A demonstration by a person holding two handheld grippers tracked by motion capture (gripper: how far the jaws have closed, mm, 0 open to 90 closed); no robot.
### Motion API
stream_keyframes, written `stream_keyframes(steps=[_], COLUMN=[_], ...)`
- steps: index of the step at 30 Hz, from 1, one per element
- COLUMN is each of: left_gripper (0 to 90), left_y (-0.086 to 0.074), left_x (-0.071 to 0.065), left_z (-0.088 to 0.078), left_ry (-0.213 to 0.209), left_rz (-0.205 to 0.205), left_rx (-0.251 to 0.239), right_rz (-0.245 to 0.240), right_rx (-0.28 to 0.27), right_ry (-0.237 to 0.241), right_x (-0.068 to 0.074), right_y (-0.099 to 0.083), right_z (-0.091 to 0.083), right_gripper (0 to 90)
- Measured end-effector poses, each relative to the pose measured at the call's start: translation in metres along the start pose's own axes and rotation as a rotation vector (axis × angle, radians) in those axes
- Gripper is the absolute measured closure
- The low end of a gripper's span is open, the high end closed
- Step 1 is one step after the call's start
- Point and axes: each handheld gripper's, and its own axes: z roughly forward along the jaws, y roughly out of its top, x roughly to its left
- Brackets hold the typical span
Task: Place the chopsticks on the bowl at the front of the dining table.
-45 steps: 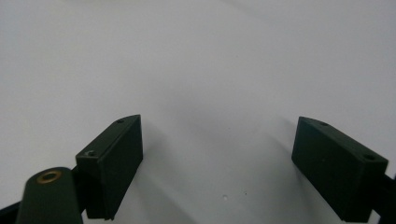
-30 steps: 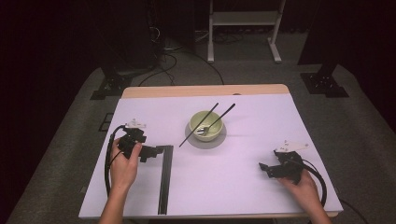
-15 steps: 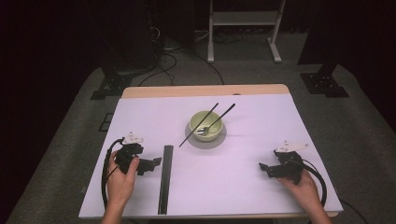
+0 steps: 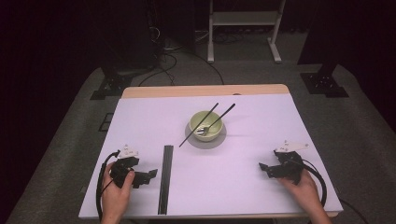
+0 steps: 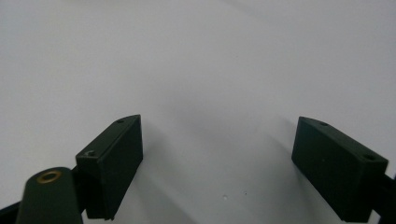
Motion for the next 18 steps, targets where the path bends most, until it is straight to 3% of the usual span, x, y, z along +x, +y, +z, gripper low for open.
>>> stream_keyframes(steps=[18], left_gripper=[9.9], left_y=[-0.002], left_x=[-0.010], left_z=[0.015], left_ry=[-0.012], left_rz=[0.002], left_rx=[0.043], right_rz=[0.000], right_rx=[0.000], right_ry=[0.000], right_x=[0.000], right_y=[0.000], right_z=[0.000], right_gripper=[15.2])
